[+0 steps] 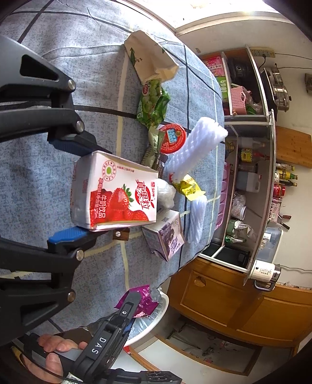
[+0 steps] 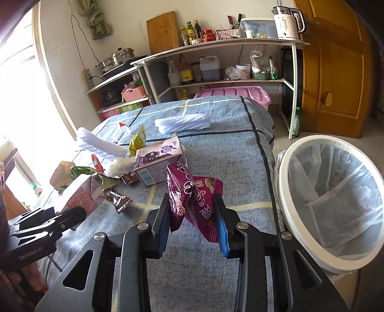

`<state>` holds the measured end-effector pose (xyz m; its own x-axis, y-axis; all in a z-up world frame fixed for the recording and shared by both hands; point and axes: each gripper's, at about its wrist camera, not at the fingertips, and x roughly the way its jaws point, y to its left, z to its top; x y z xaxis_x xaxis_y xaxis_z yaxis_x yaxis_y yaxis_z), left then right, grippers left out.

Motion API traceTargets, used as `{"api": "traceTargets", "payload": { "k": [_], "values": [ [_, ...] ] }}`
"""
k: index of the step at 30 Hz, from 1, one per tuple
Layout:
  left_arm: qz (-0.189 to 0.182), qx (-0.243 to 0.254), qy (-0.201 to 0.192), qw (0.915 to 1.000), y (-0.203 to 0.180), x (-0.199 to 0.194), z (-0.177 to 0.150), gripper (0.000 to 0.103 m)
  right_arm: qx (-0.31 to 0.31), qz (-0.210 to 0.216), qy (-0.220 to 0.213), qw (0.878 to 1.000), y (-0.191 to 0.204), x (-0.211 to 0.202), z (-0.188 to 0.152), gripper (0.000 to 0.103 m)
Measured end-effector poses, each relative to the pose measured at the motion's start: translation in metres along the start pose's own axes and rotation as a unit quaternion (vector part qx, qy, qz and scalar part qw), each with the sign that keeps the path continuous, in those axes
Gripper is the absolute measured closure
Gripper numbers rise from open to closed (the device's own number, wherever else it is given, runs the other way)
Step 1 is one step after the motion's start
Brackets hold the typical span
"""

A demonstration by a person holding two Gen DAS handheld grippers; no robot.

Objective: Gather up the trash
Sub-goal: 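Carry both items over the white bin and open both grippers to drop them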

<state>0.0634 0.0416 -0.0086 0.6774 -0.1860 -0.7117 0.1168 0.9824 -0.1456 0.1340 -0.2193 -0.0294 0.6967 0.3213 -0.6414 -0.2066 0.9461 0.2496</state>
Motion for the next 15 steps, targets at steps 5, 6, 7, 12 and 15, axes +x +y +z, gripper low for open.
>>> {"api": "traceTargets", "payload": {
  "k": [5,6,7,12,15],
  "values": [
    [-0.018,0.014,-0.014,0.9996,-0.024,-0.008,0.012,0.05,-0.001,-0.009,-0.027,1.0,-0.009,-0.025,0.006,0.068],
    [-0.023,0.018,-0.017,0.9994,-0.03,-0.008,0.015,0.05,0.001,-0.012,-0.031,0.999,-0.013,-0.029,0.008,0.068],
    [-0.03,0.022,-0.018,0.9992,-0.036,-0.008,0.017,0.05,0.004,-0.015,-0.035,0.999,-0.018,-0.034,0.009,0.068],
    [-0.065,0.04,-0.013,0.997,-0.071,0.002,0.028,0.049,0.017,-0.044,-0.047,0.998,-0.052,-0.054,0.015,0.068],
    [-0.091,0.055,-0.01,0.9943,-0.098,0.011,0.035,0.049,0.03,-0.069,-0.05,0.996,-0.078,-0.064,0.017,0.068]
  ]
}}
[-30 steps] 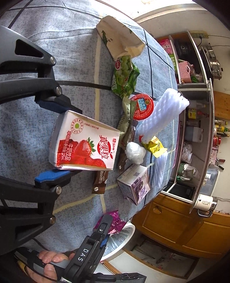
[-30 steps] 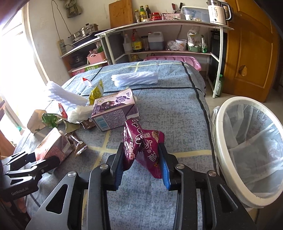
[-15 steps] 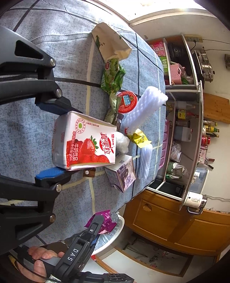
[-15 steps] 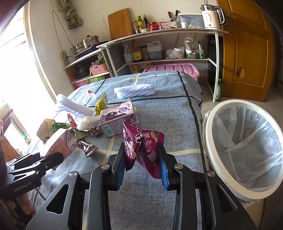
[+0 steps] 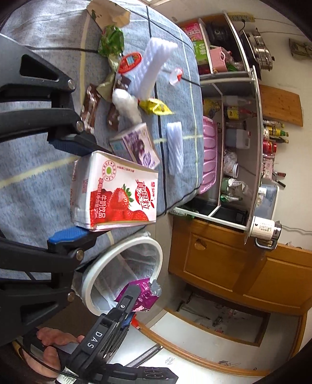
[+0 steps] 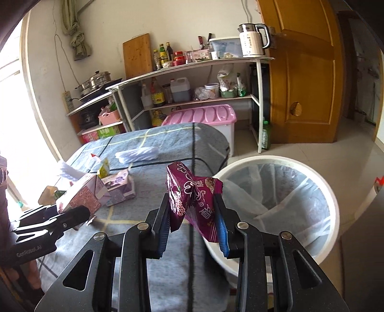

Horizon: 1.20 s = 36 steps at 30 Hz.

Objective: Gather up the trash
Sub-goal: 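Carry both items over the white bin and open both grippers to drop them, then move both tools back over the table toward the remaining trash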

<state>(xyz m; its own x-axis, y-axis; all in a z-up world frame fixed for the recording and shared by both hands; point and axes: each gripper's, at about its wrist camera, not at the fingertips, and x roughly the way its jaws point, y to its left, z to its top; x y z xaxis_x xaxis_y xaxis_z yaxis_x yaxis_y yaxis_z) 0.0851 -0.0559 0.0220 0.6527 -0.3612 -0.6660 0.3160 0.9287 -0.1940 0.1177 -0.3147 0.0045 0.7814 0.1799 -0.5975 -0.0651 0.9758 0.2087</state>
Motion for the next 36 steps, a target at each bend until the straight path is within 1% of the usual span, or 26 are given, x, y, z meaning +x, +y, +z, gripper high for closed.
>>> {"api": "traceTargets", "payload": {
  "k": [6,12,16,18,22,26,28,29,30,32,36],
  "values": [
    [-0.047,0.036,0.006,0.9982,-0.053,0.029,0.016,0.049,0.024,-0.047,0.013,0.999,-0.055,0.0,0.001,0.068],
    [-0.083,0.071,0.035,0.9934,-0.103,0.063,0.022,0.049,0.049,-0.082,0.043,0.995,-0.104,0.011,-0.006,0.068],
    [-0.092,0.078,0.063,0.9908,-0.122,0.085,0.019,0.049,0.053,-0.095,0.061,0.992,-0.122,0.021,-0.012,0.068],
    [-0.089,0.082,0.072,0.99,-0.131,0.093,0.016,0.049,0.049,-0.099,0.068,0.992,-0.127,0.025,-0.014,0.068],
    [-0.087,0.087,0.083,0.9889,-0.141,0.104,0.013,0.049,0.046,-0.107,0.081,0.99,-0.135,0.032,-0.019,0.068],
    [-0.082,0.086,0.088,0.989,-0.141,0.111,0.013,0.049,0.045,-0.113,0.085,0.989,-0.14,0.035,-0.02,0.067],
    [-0.082,0.086,0.091,0.9888,-0.142,0.113,0.014,0.046,0.038,-0.118,0.083,0.989,-0.139,0.036,-0.019,0.064],
    [-0.083,0.086,0.092,0.9886,-0.142,0.113,0.014,0.042,0.038,-0.119,0.082,0.989,-0.138,0.036,-0.019,0.061],
    [-0.082,0.086,0.09,0.9888,-0.14,0.113,0.014,0.039,0.039,-0.119,0.081,0.989,-0.138,0.037,-0.019,0.059],
    [-0.084,0.084,0.089,0.9889,-0.139,0.111,0.014,0.038,0.041,-0.12,0.082,0.988,-0.138,0.037,-0.019,0.056],
    [-0.073,0.087,0.079,0.9903,-0.136,0.104,0.015,0.031,0.048,-0.123,0.074,0.989,-0.136,0.031,-0.018,0.055]
  ]
}}
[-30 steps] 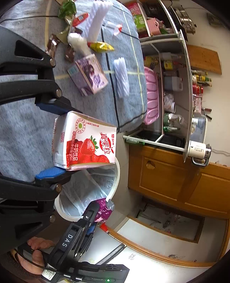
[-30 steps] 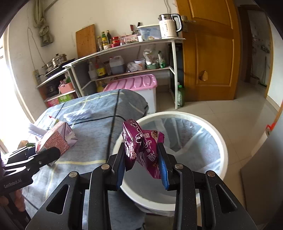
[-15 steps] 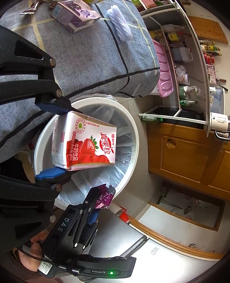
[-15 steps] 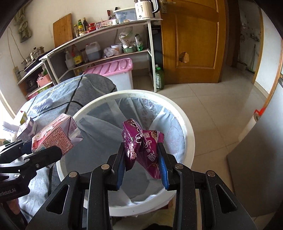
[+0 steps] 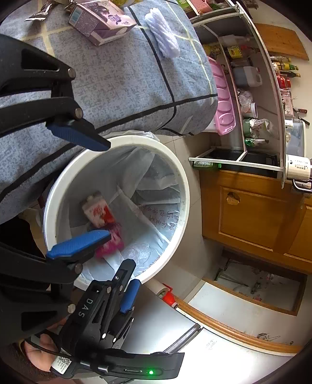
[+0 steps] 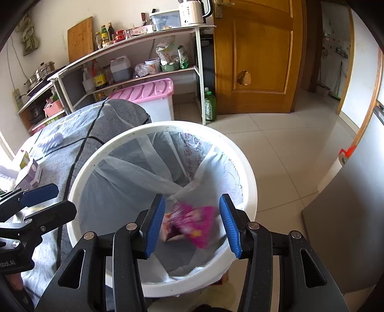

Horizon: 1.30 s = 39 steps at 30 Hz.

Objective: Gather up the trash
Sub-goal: 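Move both tools back over the table toward the remaining trash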

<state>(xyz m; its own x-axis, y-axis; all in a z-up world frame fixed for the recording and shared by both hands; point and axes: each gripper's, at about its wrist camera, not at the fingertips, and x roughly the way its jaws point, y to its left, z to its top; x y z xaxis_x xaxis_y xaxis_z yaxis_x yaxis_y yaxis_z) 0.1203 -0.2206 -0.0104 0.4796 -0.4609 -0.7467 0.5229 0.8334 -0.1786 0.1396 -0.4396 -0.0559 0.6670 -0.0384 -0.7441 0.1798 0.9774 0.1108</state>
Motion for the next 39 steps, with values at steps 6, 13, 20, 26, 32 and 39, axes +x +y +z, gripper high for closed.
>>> {"api": "traceTargets", "payload": {
  "k": [6,13,20,26,32,39],
  "values": [
    [0.012,-0.008,-0.019,0.9997,0.011,-0.023,-0.003,0.031,0.007,0.013,-0.018,1.0,0.01,-0.017,0.003,0.054],
    [0.04,-0.029,-0.055,0.9973,0.04,-0.061,-0.016,0.029,0.003,0.047,-0.041,0.998,0.04,-0.037,0.003,0.053],
    [0.093,-0.058,-0.088,0.9901,0.086,-0.104,-0.04,0.027,-0.026,0.087,-0.051,0.995,0.091,-0.044,0.004,0.049],
    [0.149,-0.096,-0.109,0.9781,0.135,-0.14,-0.064,0.026,-0.061,0.123,-0.05,0.989,0.143,-0.04,0.001,0.044],
    [0.194,-0.145,-0.117,0.963,0.193,-0.169,-0.09,0.025,-0.095,0.152,-0.039,0.983,0.194,-0.029,-0.001,0.04],
    [0.232,-0.189,-0.12,0.9467,0.245,-0.193,-0.115,0.024,-0.102,0.183,-0.016,0.978,0.241,-0.008,-0.003,0.035]
  ]
}}
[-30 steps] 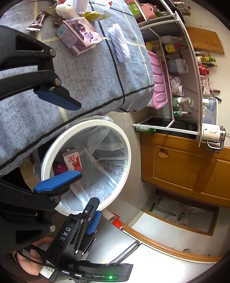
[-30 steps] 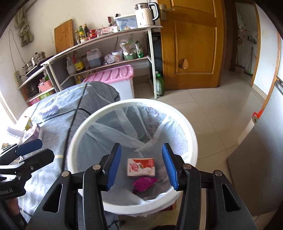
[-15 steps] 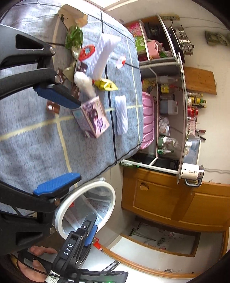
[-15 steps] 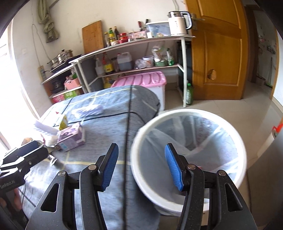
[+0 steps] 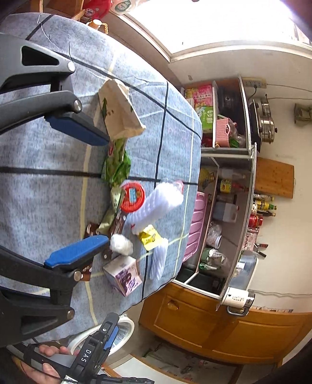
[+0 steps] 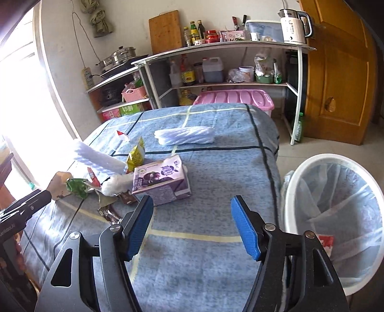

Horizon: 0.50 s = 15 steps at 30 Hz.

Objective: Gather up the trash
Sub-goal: 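Move both tools back over the table toward the remaining trash, then grasp the paper bag with the left gripper while the right grasps the grape milk carton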

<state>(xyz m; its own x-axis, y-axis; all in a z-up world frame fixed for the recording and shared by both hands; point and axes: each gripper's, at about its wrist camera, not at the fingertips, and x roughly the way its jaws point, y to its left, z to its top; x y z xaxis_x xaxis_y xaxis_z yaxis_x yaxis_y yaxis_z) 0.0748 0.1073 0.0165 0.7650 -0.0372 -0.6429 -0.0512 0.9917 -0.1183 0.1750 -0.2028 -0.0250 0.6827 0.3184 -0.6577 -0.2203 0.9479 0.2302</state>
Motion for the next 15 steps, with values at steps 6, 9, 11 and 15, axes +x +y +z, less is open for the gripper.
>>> {"api": "traceTargets", "payload": {
  "k": [6,9,11,15],
  "values": [
    [0.027,-0.021,0.003,0.9994,0.042,0.008,0.004,0.023,-0.003,0.001,0.011,1.0,0.021,0.025,0.011,0.034],
    [0.043,-0.026,0.009,0.9987,0.059,0.014,0.004,0.022,-0.017,-0.002,0.02,1.0,0.035,0.039,0.015,0.033],
    [0.044,-0.03,0.01,0.9985,0.067,0.016,0.004,0.022,-0.024,-0.009,0.027,0.999,0.043,0.048,0.014,0.032],
    [0.049,-0.033,0.02,0.9981,0.078,0.027,0.004,0.022,-0.041,-0.014,0.053,0.998,0.055,0.069,0.013,0.031]
  ]
}}
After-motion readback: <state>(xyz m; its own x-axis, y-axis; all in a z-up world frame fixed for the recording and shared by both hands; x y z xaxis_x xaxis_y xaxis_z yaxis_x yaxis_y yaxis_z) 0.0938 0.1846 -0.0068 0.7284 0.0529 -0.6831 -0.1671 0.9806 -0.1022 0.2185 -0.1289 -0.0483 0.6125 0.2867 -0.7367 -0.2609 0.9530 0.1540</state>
